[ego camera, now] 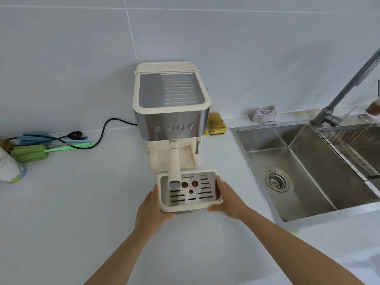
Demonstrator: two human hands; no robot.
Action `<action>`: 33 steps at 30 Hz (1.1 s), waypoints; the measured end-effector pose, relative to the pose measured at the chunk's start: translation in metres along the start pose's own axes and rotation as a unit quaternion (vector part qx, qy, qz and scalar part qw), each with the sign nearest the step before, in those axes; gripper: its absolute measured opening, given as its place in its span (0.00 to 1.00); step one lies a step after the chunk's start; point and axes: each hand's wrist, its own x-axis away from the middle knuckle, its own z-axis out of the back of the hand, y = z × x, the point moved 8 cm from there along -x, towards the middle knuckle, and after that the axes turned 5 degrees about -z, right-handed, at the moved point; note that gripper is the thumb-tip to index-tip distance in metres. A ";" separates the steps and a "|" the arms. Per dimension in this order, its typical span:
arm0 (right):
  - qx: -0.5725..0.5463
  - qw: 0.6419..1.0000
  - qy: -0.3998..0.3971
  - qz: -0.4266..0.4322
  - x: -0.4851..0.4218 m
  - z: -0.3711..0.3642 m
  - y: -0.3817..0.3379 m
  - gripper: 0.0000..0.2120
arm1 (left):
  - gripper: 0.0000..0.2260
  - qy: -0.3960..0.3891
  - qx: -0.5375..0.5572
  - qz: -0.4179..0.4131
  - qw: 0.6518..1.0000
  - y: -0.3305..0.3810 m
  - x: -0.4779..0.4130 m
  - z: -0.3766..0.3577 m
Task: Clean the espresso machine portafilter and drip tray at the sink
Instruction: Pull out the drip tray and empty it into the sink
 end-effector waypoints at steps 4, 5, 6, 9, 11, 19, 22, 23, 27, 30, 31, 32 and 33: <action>-0.007 1.000 -0.007 0.019 0.033 0.010 0.023 0.43 | 0.42 -0.003 0.026 0.013 1.000 0.015 0.030 -0.029; -0.008 1.000 -0.008 0.020 0.040 0.013 0.029 0.42 | 0.42 -0.002 0.031 0.017 0.999 0.020 0.037 -0.037; -0.003 1.000 -0.008 0.019 0.048 0.017 0.036 0.41 | 0.42 0.000 0.035 0.022 0.999 0.025 0.045 -0.044; 0.010 1.000 -0.015 0.019 0.069 0.024 0.054 0.43 | 0.41 0.004 0.041 0.029 0.999 0.039 0.064 -0.065; 0.013 1.000 -0.022 0.015 0.081 0.027 0.067 0.43 | 0.42 0.004 0.040 0.033 0.999 0.047 0.076 -0.076; 0.017 0.999 -0.045 0.005 0.111 0.028 0.094 0.44 | 0.43 -0.006 0.009 0.056 0.998 0.070 0.108 -0.101; 0.024 0.999 -0.042 0.003 0.114 0.027 0.100 0.45 | 0.43 -0.013 -0.012 0.060 0.998 0.073 0.111 -0.104; 0.027 0.999 -0.041 0.000 0.115 0.027 0.102 0.46 | 0.43 -0.017 -0.022 0.062 0.998 0.074 0.112 -0.104; 0.033 0.999 -0.042 -0.010 0.116 0.023 0.105 0.48 | 0.43 -0.031 -0.048 0.065 0.996 0.073 0.111 -0.106; 0.039 0.998 -0.044 -0.020 0.118 0.023 0.107 0.49 | 0.43 -0.041 -0.052 0.063 0.996 0.073 0.112 -0.107; 0.038 0.998 -0.045 -0.023 0.118 0.023 0.107 0.49 | 0.43 -0.047 -0.053 0.064 0.995 0.073 0.112 -0.107; 0.038 0.998 -0.047 -0.026 0.118 0.023 0.107 0.49 | 0.43 -0.053 -0.056 0.065 0.995 0.073 0.113 -0.107; 0.039 0.998 -0.047 -0.026 0.119 0.023 0.106 0.49 | 0.43 -0.059 -0.059 0.065 0.994 0.073 0.113 -0.105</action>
